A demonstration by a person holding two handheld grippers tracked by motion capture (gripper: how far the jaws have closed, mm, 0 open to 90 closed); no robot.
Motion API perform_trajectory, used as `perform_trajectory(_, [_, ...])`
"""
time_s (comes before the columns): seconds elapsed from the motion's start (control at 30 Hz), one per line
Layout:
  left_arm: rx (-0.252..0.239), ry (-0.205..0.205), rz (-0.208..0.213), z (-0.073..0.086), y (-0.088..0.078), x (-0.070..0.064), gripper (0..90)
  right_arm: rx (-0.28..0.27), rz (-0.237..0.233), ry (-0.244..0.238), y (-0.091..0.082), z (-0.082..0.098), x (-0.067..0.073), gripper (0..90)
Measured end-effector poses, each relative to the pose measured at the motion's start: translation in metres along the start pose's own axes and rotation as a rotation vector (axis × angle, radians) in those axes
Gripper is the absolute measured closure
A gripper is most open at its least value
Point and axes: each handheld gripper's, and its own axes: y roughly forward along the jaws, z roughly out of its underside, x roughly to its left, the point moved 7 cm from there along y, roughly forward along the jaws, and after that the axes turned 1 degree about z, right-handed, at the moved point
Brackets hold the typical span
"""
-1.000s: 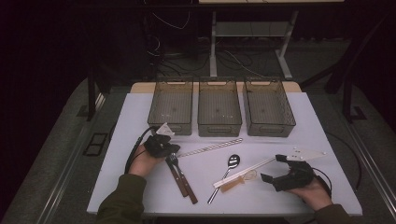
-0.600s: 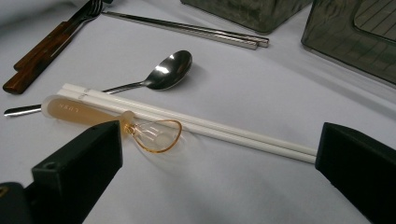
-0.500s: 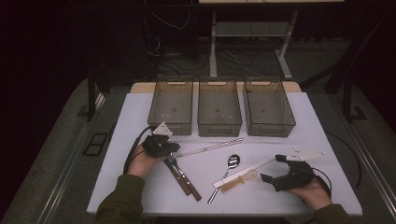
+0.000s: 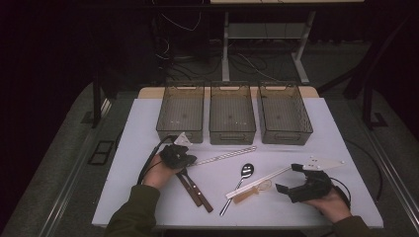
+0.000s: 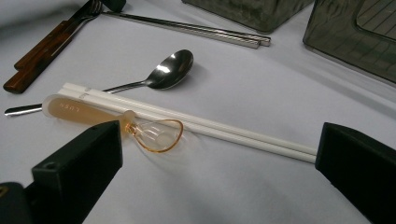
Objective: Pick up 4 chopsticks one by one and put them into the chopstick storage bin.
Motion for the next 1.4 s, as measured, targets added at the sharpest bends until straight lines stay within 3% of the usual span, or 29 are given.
perform_trajectory(0.23, [0.001,-0.018,0.033,0.003,-0.002,-0.006,89.1,-0.001,0.0,-0.001,0.0,0.0,0.0,0.8])
perform_trajectory(0.67, [0.022,-0.004,0.08,0.003,-0.002,-0.023,89.0,-0.003,0.001,0.0,-0.001,0.0,-0.001,0.8])
perform_trajectory(1.1, [0.026,0.008,0.09,0.002,-0.001,-0.028,86.2,-0.005,0.002,-0.001,-0.001,0.0,-0.001,0.8])
perform_trajectory(1.2, [0.018,0.016,0.086,0.001,-0.002,-0.027,82.6,-0.006,0.002,-0.001,-0.001,0.0,-0.001,0.8])
perform_trajectory(1.4, [-0.042,-0.002,0.083,-0.008,-0.008,-0.027,74.3,-0.003,0.001,-0.001,-0.001,0.0,0.0,0.8])
